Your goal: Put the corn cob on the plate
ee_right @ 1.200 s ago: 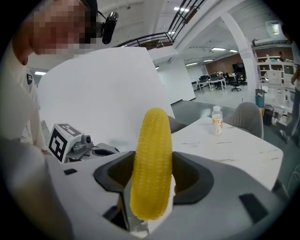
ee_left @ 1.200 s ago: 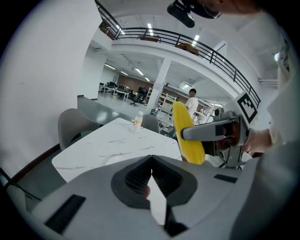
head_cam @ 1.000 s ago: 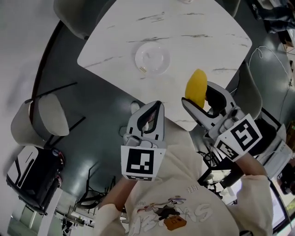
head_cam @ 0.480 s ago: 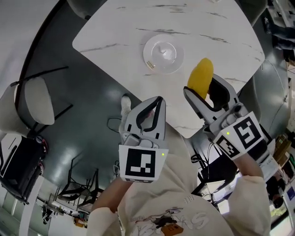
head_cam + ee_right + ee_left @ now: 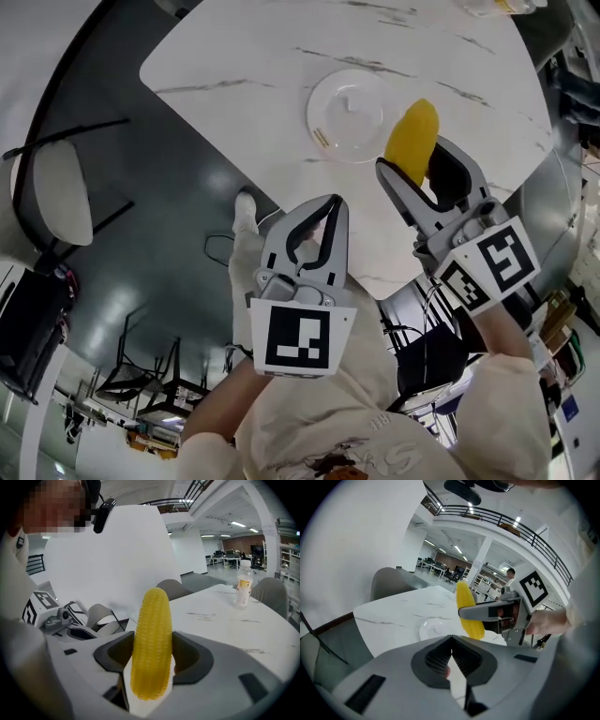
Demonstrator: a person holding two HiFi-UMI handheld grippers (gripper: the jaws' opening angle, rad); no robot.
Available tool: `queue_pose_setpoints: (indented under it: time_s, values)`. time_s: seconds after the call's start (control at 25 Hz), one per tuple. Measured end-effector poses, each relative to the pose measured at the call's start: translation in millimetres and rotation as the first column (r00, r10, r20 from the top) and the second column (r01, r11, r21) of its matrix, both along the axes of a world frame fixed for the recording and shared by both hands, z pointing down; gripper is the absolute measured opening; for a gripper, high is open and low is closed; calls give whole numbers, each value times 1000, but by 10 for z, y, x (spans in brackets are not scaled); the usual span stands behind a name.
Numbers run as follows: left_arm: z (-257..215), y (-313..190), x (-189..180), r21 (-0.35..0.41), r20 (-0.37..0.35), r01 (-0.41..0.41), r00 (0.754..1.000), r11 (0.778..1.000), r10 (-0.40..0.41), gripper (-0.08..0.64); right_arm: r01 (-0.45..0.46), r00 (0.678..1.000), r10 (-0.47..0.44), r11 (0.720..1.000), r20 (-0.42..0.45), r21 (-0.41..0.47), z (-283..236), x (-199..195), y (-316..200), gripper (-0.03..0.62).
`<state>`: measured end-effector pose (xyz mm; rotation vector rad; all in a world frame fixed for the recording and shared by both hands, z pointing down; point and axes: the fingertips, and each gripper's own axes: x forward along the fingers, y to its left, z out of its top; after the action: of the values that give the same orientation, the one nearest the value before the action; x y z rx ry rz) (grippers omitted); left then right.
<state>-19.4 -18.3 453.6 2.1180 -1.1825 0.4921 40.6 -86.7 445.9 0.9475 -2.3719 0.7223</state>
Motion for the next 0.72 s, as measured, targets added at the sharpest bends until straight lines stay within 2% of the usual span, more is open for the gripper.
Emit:
queue_pose_setpoints:
  time_s: [0.16, 0.36, 0.72]
  values:
    - [191, -37, -13, -18, -7, 32, 999, 999, -32, 11, 42, 999, -42, 999, -19, -11, 238, -87, -69, 247]
    - [292, -49, 15, -28, 4, 27, 1000, 999, -27, 11, 115, 992, -114, 993, -61, 10, 436, -154, -156, 247]
    - [464, 70, 79, -83, 1, 41, 999, 996, -41, 11, 263, 952, -249, 963, -180, 57, 796, -216, -220, 247]
